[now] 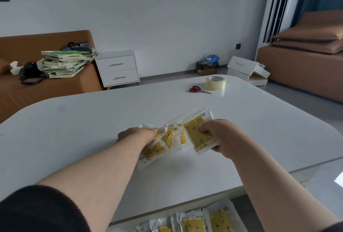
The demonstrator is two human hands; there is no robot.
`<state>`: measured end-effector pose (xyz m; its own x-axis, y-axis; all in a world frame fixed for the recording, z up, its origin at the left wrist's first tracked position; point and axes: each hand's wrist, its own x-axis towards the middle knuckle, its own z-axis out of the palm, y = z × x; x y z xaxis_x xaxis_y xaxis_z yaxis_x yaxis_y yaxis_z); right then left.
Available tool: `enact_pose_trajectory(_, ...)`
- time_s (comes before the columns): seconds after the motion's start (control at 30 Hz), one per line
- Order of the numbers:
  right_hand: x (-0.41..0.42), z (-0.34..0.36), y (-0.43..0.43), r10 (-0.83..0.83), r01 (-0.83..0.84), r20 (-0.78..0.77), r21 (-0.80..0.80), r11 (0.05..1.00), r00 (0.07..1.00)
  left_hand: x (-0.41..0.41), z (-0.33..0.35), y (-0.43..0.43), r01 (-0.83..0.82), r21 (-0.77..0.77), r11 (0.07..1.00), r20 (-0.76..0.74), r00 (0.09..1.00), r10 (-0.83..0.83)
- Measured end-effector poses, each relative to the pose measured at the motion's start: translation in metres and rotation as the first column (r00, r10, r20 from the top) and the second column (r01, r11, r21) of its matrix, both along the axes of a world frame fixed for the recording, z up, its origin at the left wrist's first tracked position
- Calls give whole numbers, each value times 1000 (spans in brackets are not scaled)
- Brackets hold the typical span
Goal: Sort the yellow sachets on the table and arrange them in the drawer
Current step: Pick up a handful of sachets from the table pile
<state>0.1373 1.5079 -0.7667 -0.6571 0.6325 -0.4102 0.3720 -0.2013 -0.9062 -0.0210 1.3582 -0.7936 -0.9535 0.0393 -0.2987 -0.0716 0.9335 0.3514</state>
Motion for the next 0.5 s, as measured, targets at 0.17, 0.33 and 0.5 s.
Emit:
enact_pose_trajectory(0.17,0,-3,1,-2,2,14,18,1000,1000,-1,15,4,86,192,978,154,981,-117)
enact_pose_trajectory(0.33,-2,-2,-3,17,-17,9,19,1000,1000,-9,10,-10,-35,260,965,157,988,-7)
enact_pose_trajectory(0.5,-2,-2,-4,23,-24,14,37,999,1000,-12,14,-18,-31,363,931,-34,998,46)
